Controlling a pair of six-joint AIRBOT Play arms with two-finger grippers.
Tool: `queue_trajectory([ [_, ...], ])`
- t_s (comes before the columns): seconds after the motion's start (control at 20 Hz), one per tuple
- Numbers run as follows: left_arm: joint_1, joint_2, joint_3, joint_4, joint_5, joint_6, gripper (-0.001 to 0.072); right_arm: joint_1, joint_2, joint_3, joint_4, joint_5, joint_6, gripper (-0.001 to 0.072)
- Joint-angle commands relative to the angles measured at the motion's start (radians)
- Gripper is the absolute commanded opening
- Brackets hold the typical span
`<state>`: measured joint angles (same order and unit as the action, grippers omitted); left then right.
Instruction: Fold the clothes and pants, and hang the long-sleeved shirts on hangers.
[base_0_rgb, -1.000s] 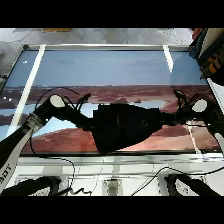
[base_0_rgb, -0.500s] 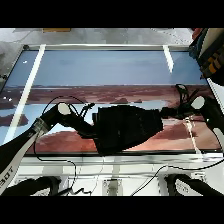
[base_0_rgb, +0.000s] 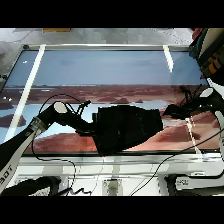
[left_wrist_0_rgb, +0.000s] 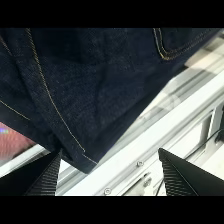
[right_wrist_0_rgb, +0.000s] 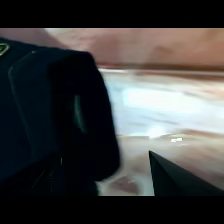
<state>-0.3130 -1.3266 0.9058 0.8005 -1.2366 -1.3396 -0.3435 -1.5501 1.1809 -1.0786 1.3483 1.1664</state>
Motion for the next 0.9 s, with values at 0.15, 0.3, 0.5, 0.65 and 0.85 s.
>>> queue_trajectory([
  [0.15,0.007,0.000,0.000,0.000,0.068,0.000,0.0688,-0.010,-0.106,0.017,0.162,-0.040,-0.121,0.0628],
  [0.3,0.007,0.000,0.000,0.000,0.090,0.000,0.0688,-0.005,-0.122,0.017,0.084,-0.048,-0.097,0.0628],
  [0.5,0.007,0.000,0.000,0.000,0.101,0.000,0.0688,-0.005,-0.178,0.017,0.109,0.015,-0.070,0.0626],
  [0.65,0.007,0.000,0.000,0.001,0.143,0.000,0.0688,0.017,-0.225,0.017,0.190,0.097,-0.089,0.0625],
  [0.85,0.007,0.000,0.000,0.003,0.233,0.001,0.0688,0.117,-0.267,0.017,0.241,0.097,-0.137,0.0613],
])
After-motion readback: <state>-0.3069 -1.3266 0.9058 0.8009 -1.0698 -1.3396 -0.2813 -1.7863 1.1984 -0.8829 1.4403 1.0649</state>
